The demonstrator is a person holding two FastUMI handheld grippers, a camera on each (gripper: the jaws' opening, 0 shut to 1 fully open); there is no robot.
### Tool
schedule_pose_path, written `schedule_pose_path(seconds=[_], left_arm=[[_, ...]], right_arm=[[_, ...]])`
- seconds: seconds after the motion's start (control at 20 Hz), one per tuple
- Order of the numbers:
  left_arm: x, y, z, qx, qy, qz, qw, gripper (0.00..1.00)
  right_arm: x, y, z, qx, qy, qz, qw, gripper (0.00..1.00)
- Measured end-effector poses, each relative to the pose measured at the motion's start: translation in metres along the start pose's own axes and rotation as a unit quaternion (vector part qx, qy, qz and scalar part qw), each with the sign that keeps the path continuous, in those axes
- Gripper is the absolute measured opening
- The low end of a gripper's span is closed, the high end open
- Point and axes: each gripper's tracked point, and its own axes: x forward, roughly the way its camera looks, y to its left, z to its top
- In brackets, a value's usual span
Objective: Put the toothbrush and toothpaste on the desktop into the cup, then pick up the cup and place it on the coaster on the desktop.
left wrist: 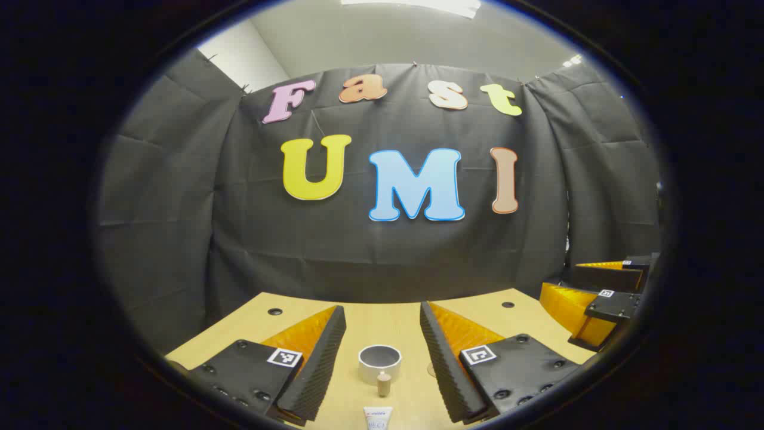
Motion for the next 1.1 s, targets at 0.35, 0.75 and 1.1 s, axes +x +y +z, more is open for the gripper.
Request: schedule_pose_path(seconds=[0.35,0.75,1.1], left_arm=[[0.0,0.002,0.005,0.001,-0.009,-0.004,1.0,0.81],[0.0,0.007,0.006,-0.001,-0.015,-0.001,1.0,0.81],[0.003,0.0,-0.057,-0.001,0.093,-0.028,0.995,0.82]], right_arm=[[0.007,0.009,0.005,0.0,-0.001,0.006,1.0,0.91],[0.002,0.013,0.008,-0.001,-0.006,0.0,1.0,0.91],[0.004,0.035,-0.054,0.03,0.124,0.029,0.991,0.91]])
